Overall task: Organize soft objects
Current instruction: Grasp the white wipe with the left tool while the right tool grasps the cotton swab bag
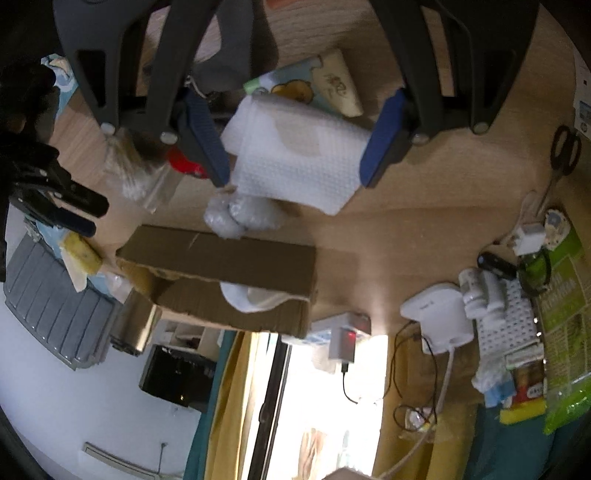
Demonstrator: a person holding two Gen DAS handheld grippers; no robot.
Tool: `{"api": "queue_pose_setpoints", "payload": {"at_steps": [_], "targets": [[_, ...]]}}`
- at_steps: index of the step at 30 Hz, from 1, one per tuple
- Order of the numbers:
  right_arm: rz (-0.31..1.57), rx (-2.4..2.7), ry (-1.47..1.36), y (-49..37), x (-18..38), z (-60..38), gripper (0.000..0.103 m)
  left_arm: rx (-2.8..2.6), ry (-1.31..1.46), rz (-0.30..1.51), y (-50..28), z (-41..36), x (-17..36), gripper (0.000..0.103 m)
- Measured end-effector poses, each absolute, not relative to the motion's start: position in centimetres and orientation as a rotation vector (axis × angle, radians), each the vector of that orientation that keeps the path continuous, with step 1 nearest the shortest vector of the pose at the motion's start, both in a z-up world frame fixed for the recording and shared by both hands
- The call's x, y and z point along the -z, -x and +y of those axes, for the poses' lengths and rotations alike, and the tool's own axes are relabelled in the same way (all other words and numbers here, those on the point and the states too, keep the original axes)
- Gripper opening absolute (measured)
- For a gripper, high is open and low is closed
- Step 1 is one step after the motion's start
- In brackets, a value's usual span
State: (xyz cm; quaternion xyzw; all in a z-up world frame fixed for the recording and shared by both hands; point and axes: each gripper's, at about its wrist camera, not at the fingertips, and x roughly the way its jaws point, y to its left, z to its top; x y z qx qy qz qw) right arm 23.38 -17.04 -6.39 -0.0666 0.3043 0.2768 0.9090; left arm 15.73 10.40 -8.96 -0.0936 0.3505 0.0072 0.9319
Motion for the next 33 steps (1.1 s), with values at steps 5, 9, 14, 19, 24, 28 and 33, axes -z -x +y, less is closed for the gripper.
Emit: {"api": "queue_pose_setpoints", "payload": {"at_steps": [5,9,14,19,24,28,33], "targets": [[0.658,-0.565,0.149,-23.8,7.1,-16.8,0.073,-0.016,0.164,0.766,-16.8,10.3,10.2,0.074],[0.695,-0.565,0.149,-24.1,8.1,-16.5,0.073,-0.040,0.145,0.828,-17.8,10.7,11.4,0.074],[0.710,-0.571,0.181,-24.1,9.0,-15.9,0.073,-0.048,0.142,0.878,-18.4,10.8,12.3,0.074],[0.738,-0.579,0.211,-24.4,9.8,-15.5,0.073,-0.046,0.147,0.918,-18.9,10.9,12.9,0.074],[0.755,-0.576,0.199,-24.6,10.3,-15.6,0.073,-0.045,0.137,0.935,-19.1,10.5,13.0,0.074],[0.765,-0.582,0.201,-24.6,10.5,-15.5,0.073,-0.041,0.144,0.941,-19.2,10.5,13.0,0.072],[0.776,-0.597,0.202,-24.7,10.7,-15.3,0.073,-0.020,0.127,0.945,-19.3,10.0,12.8,0.047]]}}
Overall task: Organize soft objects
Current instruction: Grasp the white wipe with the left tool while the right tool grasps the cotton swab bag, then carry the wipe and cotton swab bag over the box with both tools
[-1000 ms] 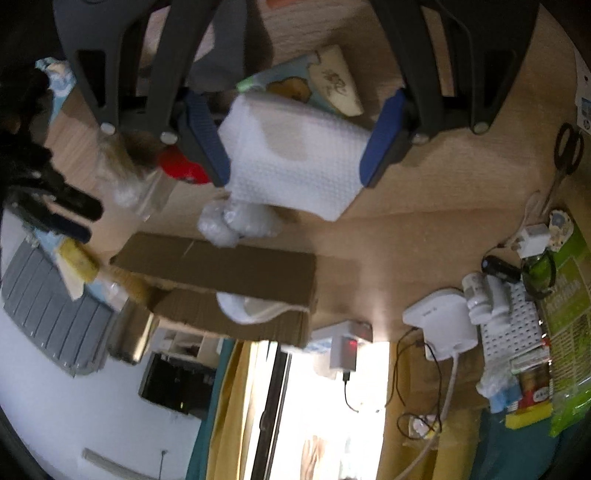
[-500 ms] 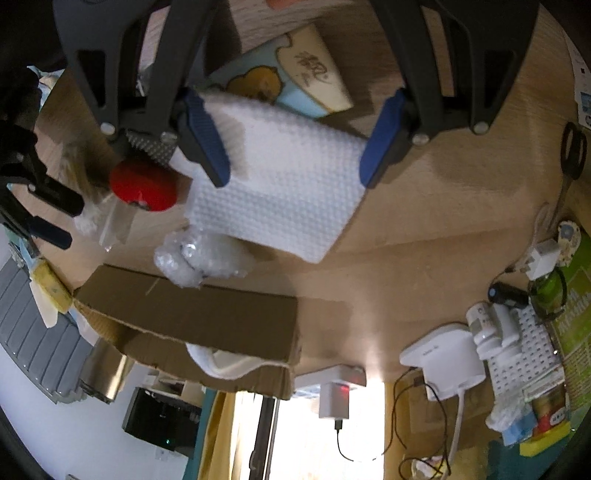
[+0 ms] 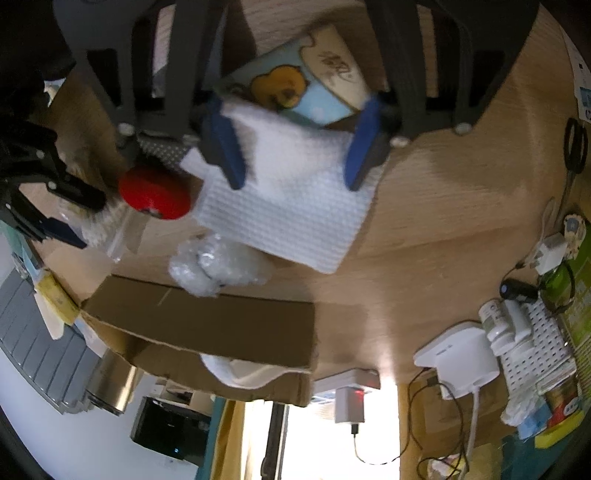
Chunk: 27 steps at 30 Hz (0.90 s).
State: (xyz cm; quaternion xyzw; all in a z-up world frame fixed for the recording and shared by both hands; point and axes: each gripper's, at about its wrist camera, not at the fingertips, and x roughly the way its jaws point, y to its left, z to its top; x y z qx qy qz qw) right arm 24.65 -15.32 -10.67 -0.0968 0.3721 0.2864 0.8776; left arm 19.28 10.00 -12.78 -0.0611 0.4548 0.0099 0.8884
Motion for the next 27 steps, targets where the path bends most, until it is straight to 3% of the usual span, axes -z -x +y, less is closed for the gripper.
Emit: {"api": "queue_pose_setpoints", "payload": {"at_steps": [5,11,16,27], "targets": [[0.776,-0.616,0.215,-24.5,10.7,-15.0,0.070,0.017,0.093,0.937,-19.0,8.8,12.4,0.029],[0.769,-0.636,0.242,-24.1,10.8,-14.6,0.053,0.054,0.063,0.888,-18.5,8.0,11.1,0.018],[0.757,-0.637,0.233,-23.8,10.7,-14.7,0.043,0.064,0.055,0.851,-18.2,7.7,10.0,0.016],[0.698,-0.642,0.193,-24.1,8.8,-16.2,0.037,0.073,0.099,0.757,-17.9,7.5,6.5,0.016]]}}
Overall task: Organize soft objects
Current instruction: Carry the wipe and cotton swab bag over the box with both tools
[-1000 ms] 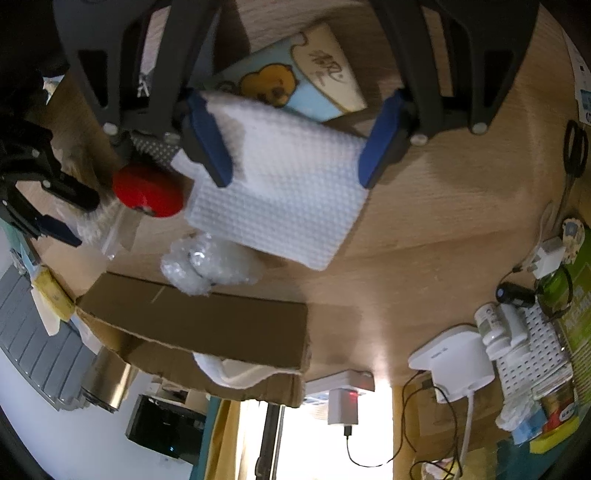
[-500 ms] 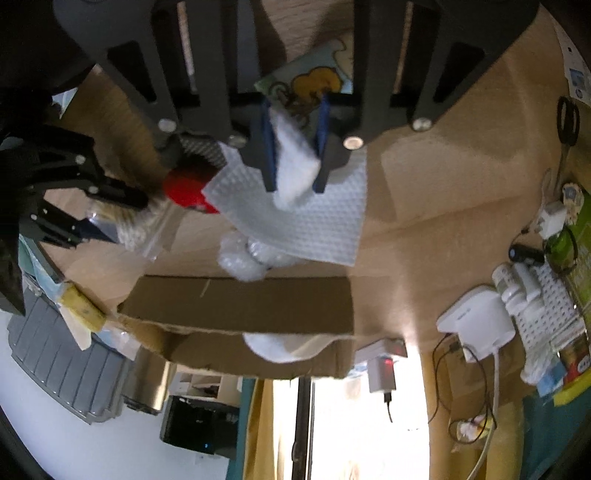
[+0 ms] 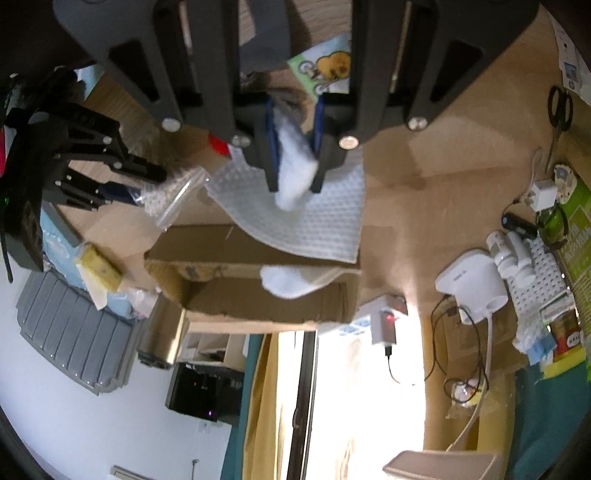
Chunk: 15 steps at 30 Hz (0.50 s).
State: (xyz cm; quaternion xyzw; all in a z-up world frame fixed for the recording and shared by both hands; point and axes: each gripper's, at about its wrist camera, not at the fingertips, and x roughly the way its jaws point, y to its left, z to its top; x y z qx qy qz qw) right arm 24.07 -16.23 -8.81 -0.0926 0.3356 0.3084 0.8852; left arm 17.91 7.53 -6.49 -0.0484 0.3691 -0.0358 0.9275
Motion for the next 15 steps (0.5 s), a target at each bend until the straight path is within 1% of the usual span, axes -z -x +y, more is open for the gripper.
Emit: {"api": "queue_pose_setpoints", "payload": {"at_steps": [2,6,12,14,15], "targets": [[0.679,-0.645,0.182,-24.2,8.2,-16.8,0.034,0.077,0.106,0.742,-17.9,7.2,6.0,0.016],[0.649,-0.650,0.170,-24.4,7.2,-17.6,0.031,0.092,0.108,0.721,-18.4,6.3,5.2,0.016],[0.707,-0.685,0.210,-25.0,8.3,-17.6,0.033,0.099,0.096,0.713,-19.2,5.0,4.6,0.016],[0.732,-0.700,0.223,-24.9,9.0,-17.1,0.044,0.096,0.092,0.711,-19.3,4.7,4.5,0.016],[0.740,-0.693,0.244,-24.8,9.3,-16.7,0.055,0.093,0.090,0.710,-19.3,4.7,4.4,0.016]]}}
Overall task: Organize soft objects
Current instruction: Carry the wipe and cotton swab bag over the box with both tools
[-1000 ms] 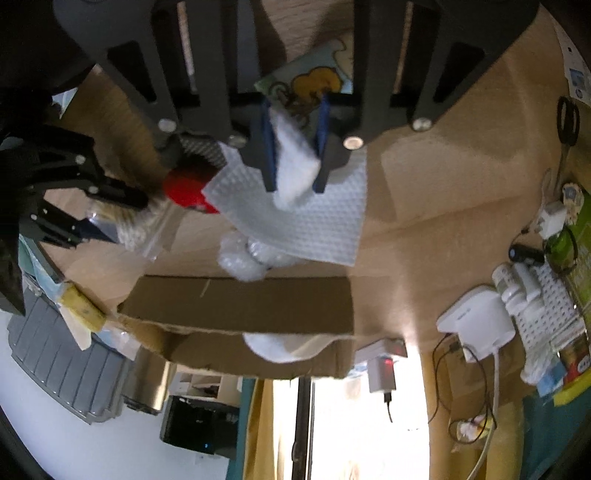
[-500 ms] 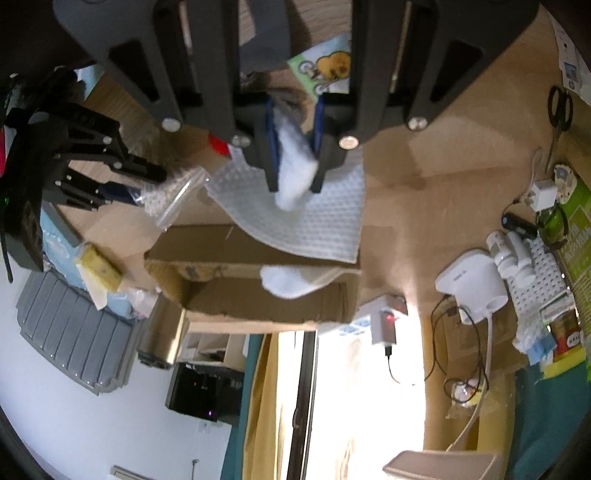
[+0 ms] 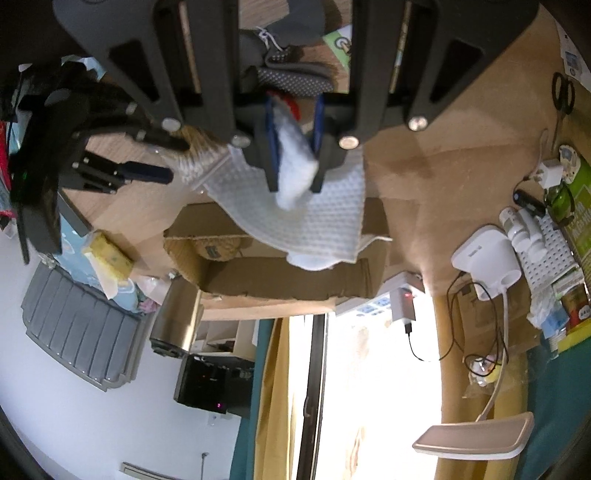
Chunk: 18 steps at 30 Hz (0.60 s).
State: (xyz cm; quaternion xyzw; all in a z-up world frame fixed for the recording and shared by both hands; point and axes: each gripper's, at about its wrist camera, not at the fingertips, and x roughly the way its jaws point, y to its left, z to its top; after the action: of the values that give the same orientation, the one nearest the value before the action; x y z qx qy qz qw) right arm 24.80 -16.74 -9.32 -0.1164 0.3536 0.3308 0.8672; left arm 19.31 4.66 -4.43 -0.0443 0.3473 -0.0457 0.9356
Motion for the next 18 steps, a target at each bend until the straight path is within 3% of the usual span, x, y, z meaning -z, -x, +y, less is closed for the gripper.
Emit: {"api": "queue_pose_setpoints", "payload": {"at_steps": [1,7,12,18], "targets": [[0.749,-0.688,0.259,-24.8,9.6,-16.4,0.059,0.091,0.090,0.711,-19.3,4.6,4.4,0.016],[0.778,-0.664,0.283,-24.9,10.7,-15.6,0.059,0.088,0.090,0.716,-19.1,4.5,4.5,0.016],[0.807,-0.682,0.250,-25.7,10.8,-15.9,0.044,0.090,0.095,0.711,-19.0,4.5,4.4,0.016],[0.725,-0.728,0.164,-25.0,8.6,-17.4,0.042,0.117,0.105,0.674,-18.6,4.4,3.8,0.016]]}}
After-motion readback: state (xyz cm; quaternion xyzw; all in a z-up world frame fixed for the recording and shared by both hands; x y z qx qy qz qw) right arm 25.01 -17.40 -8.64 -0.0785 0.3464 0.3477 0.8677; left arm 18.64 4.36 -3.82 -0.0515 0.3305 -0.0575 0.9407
